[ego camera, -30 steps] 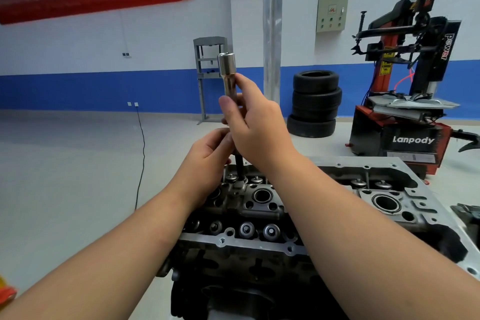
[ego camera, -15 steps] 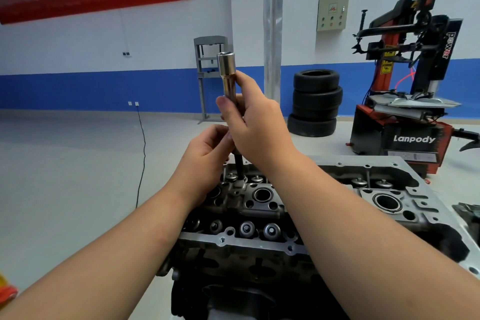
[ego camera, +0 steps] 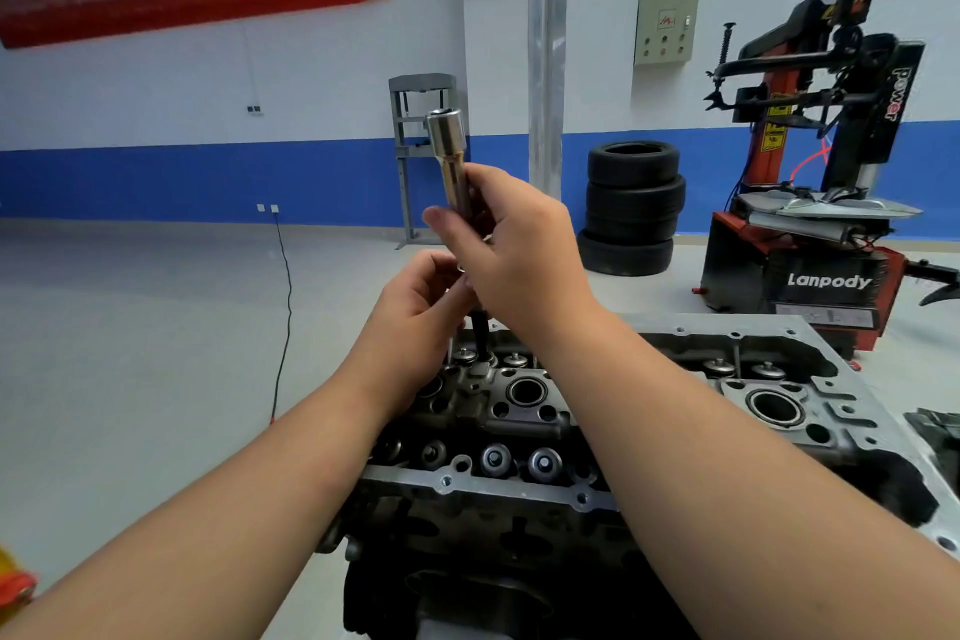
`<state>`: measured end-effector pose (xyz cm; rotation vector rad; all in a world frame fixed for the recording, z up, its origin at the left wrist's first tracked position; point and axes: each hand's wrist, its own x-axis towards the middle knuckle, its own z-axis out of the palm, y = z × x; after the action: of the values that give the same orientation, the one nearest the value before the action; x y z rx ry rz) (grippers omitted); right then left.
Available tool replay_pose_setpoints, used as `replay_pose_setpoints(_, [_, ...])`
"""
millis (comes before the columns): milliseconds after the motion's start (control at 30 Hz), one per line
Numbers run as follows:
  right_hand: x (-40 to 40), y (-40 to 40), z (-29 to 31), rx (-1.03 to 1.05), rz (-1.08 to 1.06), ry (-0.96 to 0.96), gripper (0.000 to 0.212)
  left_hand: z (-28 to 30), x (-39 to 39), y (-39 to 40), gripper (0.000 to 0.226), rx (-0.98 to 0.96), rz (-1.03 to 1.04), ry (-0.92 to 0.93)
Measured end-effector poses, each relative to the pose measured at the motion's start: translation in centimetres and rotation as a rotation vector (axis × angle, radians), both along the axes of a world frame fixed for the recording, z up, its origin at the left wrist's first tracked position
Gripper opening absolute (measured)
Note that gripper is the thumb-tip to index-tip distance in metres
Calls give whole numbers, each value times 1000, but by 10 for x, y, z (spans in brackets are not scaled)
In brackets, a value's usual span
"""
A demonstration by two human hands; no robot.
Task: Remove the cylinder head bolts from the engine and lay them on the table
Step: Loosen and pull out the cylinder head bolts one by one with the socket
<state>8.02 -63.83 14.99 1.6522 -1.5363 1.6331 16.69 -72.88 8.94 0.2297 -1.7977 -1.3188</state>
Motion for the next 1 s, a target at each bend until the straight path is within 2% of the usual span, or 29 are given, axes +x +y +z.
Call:
replay_pose_setpoints(100, [-2,-1,0,20,5,-35,16,0,1,2,22,24,-25,-21])
replay_pose_setpoints(233, [1,0,1,145,27,-38,42,0,2,2,28,24,-63,-49])
replay_pose_setpoints(333, [3,2,0,101,19,-30,48,0,3,1,21,8,-14,-20])
replay_pose_setpoints(433, [3,3,0,18,-17,12,39,0,2,1,14,23,17,3])
replay_pose_setpoints(500, [2,1,0,34,-28,5,36,0,1,2,20,35,-5,-14])
replay_pose_setpoints(600, [1,0,1,148,9,-50,48,1,2,3,27,43,-83,-39])
replay_pose_setpoints(700, [2,1,0,162,38,-34,51,2,2,3,21,24,-39,-28])
replay_pose_setpoints(867, [1,1,-2,15,-34,52,30,1,1,1,10,12,19,-21])
replay_pose_setpoints(1000, [1,-1,0,100,9,-45,36,3,2,4,25,36,-50,-58])
